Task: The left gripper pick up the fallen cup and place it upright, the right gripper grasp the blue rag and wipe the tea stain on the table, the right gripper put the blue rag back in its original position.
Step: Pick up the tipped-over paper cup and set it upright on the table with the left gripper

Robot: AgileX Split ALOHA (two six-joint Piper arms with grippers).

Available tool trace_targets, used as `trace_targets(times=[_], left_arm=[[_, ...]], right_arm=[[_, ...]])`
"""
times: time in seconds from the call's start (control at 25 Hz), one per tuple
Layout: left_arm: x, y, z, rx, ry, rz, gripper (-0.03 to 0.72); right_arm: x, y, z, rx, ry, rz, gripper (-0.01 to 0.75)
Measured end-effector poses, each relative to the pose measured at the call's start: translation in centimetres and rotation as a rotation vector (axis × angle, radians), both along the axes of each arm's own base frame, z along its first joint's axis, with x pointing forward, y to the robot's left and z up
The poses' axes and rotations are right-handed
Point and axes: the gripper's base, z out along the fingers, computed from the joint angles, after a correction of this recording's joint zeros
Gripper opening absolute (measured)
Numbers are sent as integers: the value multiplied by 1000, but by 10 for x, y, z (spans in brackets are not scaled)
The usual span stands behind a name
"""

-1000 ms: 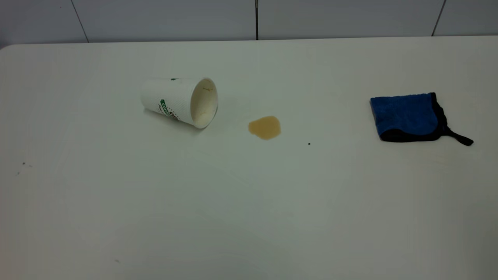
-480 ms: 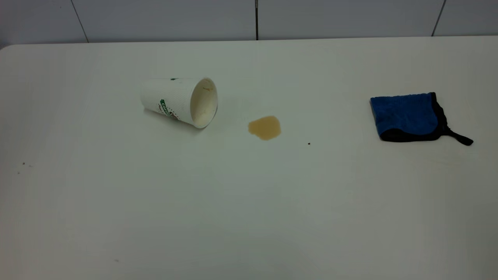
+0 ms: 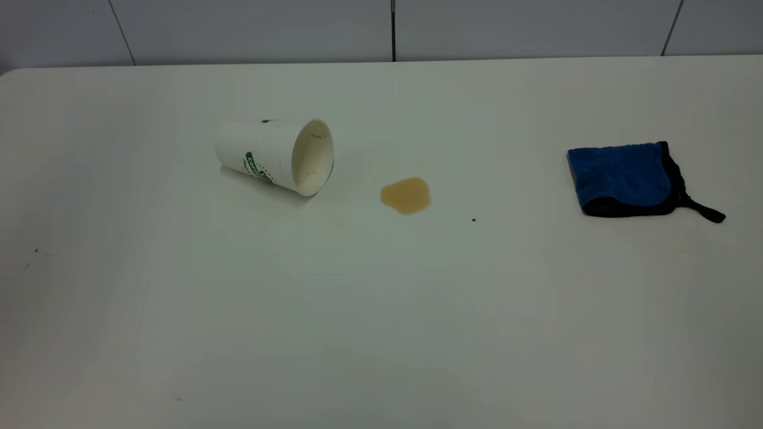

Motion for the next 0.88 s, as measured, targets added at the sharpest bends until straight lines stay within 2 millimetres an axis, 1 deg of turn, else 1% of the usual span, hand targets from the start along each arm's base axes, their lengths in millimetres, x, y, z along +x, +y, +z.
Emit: trace_targets(times=[0.08,0.16,0.24,0.32,0.36,0.44,0.56,0.6,0.68,0.72,0.84,0.88], left_arm=[[17,-19,-12,62,29,-47,535],[36,-38,-30,143,61,-79,535],[53,-55,-44,211,62,-66,535],[69,-71,-64,282,60,-57,535],[76,-79,-70,302,44,-41,535],[89,-96,-90,356,34,-45,535],[103,-124,-118,396,30,-73,535],[107,-134,-132,416,42,-92,535],[113,-150,-151,425,53,-110,535],[117,-157,-165,430,67,-110,535],[130,-174,-189,439,76,-92,535],[135,-177,-196,448,80,-86,535]], right_arm=[[0,0,0,0,0,0,238],[0,0,0,0,0,0,238],[0,0,0,0,0,0,238],[0,0,0,0,0,0,238],[0,0,0,0,0,0,238],[0,0,0,0,0,0,238],[0,0,0,0,0,0,238],[0,0,0,0,0,0,238],[0,0,0,0,0,0,238],[0,0,0,0,0,0,238],[0,0,0,0,0,0,238],[0,0,0,0,0,0,238]])
